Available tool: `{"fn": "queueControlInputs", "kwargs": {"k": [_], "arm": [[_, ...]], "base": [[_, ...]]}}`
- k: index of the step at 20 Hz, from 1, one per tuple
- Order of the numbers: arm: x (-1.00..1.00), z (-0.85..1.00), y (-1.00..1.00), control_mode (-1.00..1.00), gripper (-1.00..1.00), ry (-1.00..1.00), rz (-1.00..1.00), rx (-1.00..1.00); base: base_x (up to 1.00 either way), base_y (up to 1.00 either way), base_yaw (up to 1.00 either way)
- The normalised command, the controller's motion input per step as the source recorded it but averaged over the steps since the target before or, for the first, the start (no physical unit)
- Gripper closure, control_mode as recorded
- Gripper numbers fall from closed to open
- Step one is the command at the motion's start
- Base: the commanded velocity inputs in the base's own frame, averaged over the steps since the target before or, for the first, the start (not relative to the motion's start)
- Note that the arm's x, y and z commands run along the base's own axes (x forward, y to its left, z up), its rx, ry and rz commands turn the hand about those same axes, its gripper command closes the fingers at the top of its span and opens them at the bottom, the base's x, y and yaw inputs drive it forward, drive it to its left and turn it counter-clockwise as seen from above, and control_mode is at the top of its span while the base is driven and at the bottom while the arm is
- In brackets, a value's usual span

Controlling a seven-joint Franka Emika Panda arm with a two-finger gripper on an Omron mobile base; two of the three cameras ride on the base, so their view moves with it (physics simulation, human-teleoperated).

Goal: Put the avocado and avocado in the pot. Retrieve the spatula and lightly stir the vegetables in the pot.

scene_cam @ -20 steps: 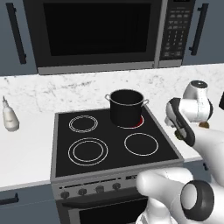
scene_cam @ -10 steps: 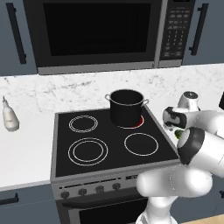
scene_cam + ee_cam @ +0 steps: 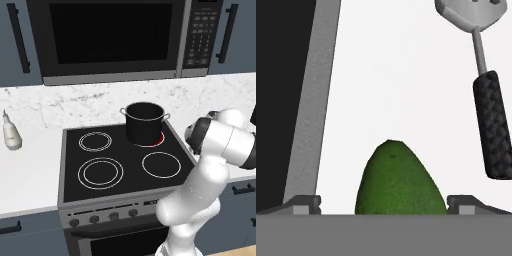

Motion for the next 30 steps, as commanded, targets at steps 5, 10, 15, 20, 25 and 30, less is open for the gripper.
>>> {"fn": "queueControlInputs", "kwargs": {"k": [5, 10, 15, 20, 25, 30], "arm": [[0.04, -0.41, -0.19, -1.0, -1.0, 0.06, 0.0, 0.0], [-0.02, -0.21, 0.02, -1.0, 1.0, 0.02, 0.0, 0.0], [-0.31, 0.03, 0.03, -1.0, 1.0, -0.01, 0.0, 0.0], [-0.47, 0.53, 0.43, -1.0, 1.0, -0.16, 0.11, -0.01], [-0.1, 0.98, 0.91, -1.0, 1.0, -0.3, 0.14, -0.07], [0.01, 0.98, 1.0, -1.0, 1.0, -0.26, 0.15, -0.03]], "base": [[0.0, 0.0, 0.0], [0.0, 0.0, 0.0], [0.0, 0.0, 0.0], [0.0, 0.0, 0.0], [0.0, 0.0, 0.0], [0.0, 0.0, 0.0]]}}
